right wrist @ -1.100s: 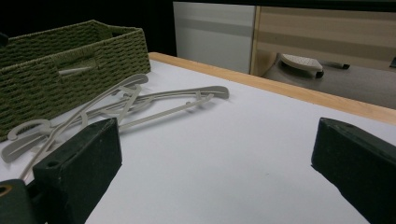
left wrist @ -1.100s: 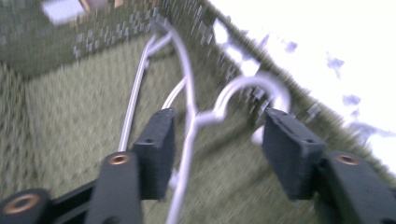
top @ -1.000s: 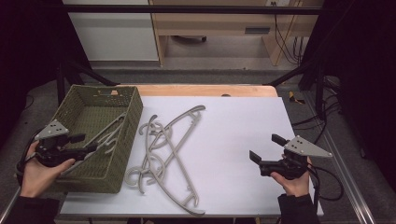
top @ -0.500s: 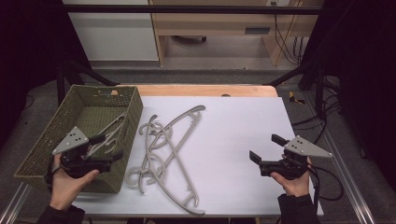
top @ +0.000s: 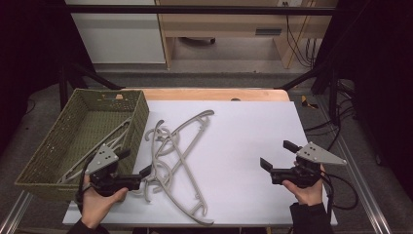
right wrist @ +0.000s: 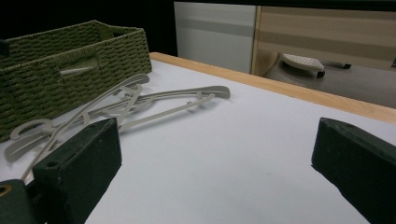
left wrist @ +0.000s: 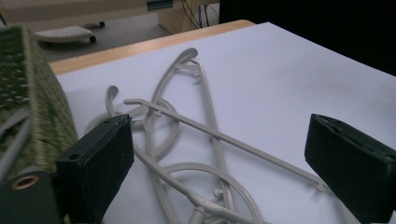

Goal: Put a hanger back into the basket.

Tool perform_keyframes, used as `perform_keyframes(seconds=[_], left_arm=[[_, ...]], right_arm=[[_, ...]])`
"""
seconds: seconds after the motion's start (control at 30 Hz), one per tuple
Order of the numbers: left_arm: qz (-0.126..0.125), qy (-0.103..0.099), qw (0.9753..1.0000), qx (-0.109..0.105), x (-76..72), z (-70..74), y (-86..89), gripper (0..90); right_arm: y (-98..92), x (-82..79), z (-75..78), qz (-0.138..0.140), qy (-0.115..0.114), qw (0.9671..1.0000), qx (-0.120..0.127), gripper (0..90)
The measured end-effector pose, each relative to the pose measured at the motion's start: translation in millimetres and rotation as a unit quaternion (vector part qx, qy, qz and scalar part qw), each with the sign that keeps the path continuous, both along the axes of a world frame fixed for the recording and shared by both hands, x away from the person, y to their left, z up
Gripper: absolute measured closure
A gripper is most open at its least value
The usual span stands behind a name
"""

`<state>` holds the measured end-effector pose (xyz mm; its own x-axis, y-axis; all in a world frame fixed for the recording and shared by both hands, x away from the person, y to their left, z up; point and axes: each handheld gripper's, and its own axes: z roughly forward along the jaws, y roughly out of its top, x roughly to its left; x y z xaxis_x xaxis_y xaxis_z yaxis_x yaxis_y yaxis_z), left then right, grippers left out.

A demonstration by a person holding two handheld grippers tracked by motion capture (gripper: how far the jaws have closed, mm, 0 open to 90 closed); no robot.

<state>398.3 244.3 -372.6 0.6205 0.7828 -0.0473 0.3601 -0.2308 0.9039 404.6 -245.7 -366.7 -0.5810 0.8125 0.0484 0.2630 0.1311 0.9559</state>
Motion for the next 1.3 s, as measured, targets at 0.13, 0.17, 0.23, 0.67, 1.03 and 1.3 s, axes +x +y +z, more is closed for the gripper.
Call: perform_keyframes(seconds=[0.13,0.17,0.23,0.67,1.03,1.3], left_arm=[[-0.007,0.003,0.9998,0.017,1.6,-13.8,-12.8,7.9],[-0.007,0.003,0.9998,0.017,1.6,-13.8,-12.8,8.0],[-0.006,0.002,0.9998,0.021,2.1,-18.2,-16.1,9.3],[-0.011,0.043,0.9962,0.075,15.0,-51.4,-31.6,15.6],[0.02,0.084,0.9889,0.121,33.7,-74.7,-39.3,24.8],[0.034,0.119,0.983,0.136,45.1,-84.8,-40.3,35.8]], right_arm=[[-0.7,-0.4,0.1,0.001,0.0,1.0,0.003,1.8],[-0.8,-0.7,0.1,0.0,0.001,1.0,0.004,1.8],[-1.0,-1.1,0.3,0.002,-0.001,1.0,0.006,1.7],[0.9,-0.6,-1.1,0.002,0.001,1.0,0.003,1.7],[3.9,0.1,-2.1,0.006,0.004,1.0,-0.001,1.8],[4.9,1.0,-3.2,0.005,0.005,1.0,-0.001,1.8]])
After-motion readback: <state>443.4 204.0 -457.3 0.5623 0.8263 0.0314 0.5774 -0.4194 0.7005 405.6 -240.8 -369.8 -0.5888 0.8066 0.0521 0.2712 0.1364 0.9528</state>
